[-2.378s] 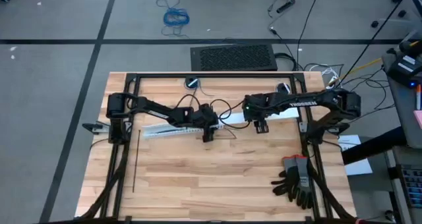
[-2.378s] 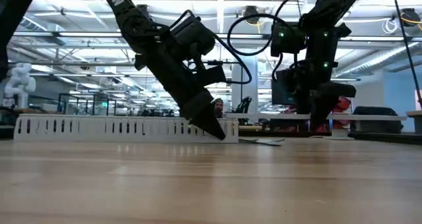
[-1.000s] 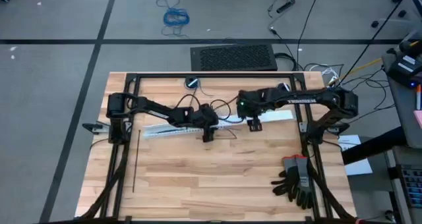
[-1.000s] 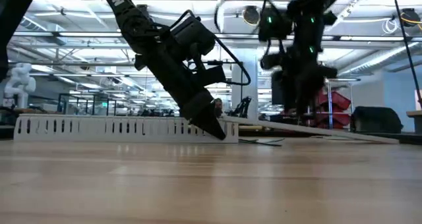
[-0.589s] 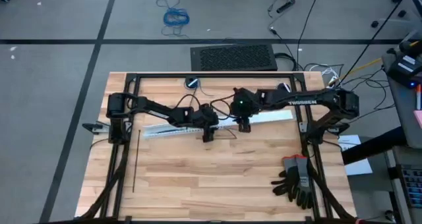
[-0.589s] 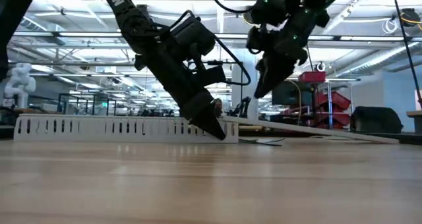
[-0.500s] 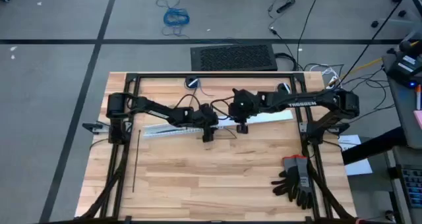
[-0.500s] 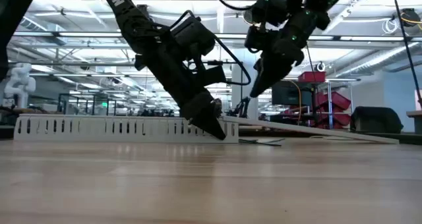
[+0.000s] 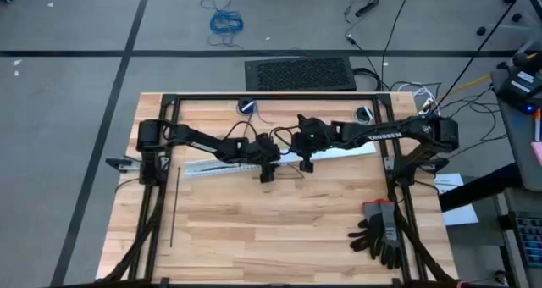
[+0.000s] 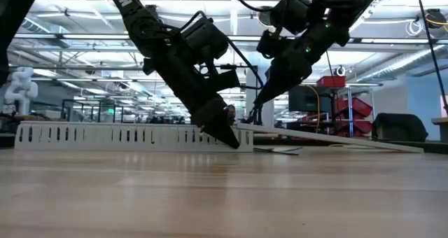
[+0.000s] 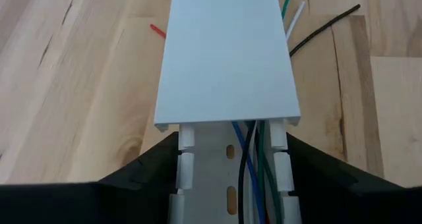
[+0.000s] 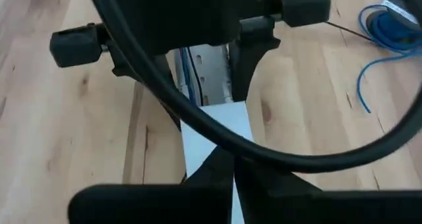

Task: Ziptie cables
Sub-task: Close the cable duct

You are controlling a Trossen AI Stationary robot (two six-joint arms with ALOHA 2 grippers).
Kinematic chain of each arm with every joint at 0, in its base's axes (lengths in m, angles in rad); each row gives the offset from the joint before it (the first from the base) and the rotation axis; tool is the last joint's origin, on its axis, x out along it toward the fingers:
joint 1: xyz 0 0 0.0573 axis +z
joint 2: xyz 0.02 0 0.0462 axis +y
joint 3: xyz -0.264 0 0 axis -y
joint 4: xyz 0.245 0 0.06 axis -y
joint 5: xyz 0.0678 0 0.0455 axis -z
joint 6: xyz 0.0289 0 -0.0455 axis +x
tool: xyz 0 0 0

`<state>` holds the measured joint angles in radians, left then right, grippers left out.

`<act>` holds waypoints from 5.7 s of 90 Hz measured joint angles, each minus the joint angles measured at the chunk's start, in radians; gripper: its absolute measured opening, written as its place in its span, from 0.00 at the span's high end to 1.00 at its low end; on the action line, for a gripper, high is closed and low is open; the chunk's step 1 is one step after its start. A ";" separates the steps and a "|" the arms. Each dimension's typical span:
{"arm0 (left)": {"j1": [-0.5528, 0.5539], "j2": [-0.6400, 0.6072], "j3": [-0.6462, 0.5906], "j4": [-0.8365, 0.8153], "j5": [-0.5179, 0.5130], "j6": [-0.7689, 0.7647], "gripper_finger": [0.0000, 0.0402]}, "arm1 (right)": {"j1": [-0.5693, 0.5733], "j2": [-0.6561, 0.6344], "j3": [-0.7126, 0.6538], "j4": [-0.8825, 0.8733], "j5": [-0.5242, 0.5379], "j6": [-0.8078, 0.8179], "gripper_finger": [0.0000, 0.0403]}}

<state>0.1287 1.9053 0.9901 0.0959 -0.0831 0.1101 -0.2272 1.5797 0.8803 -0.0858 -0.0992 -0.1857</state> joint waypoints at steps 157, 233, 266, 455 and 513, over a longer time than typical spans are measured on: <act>-0.031 -0.035 -0.003 0.017 -0.027 0.007 0.43 | -0.006 0.215 0.033 0.164 -0.084 -0.020 1.00; -0.045 -0.022 0.004 -0.063 0.176 0.137 0.26 | -0.011 0.223 0.036 0.053 -0.226 -0.118 1.00; -0.048 -0.131 0.001 -0.250 0.040 0.054 0.26 | -0.011 0.223 0.036 0.057 -0.214 -0.104 1.00; -0.053 -0.127 -0.030 -0.132 -0.016 -0.023 0.36 | -0.006 0.224 0.035 0.084 -0.183 -0.088 1.00; -0.049 -0.117 -0.129 -0.074 -0.047 -0.070 0.36 | -0.001 0.244 0.048 0.095 -0.191 -0.098 1.00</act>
<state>0.0799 1.7884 0.8614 0.0219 -0.1303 0.0397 -0.2281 1.8240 0.9283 0.0090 -0.2905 -0.2839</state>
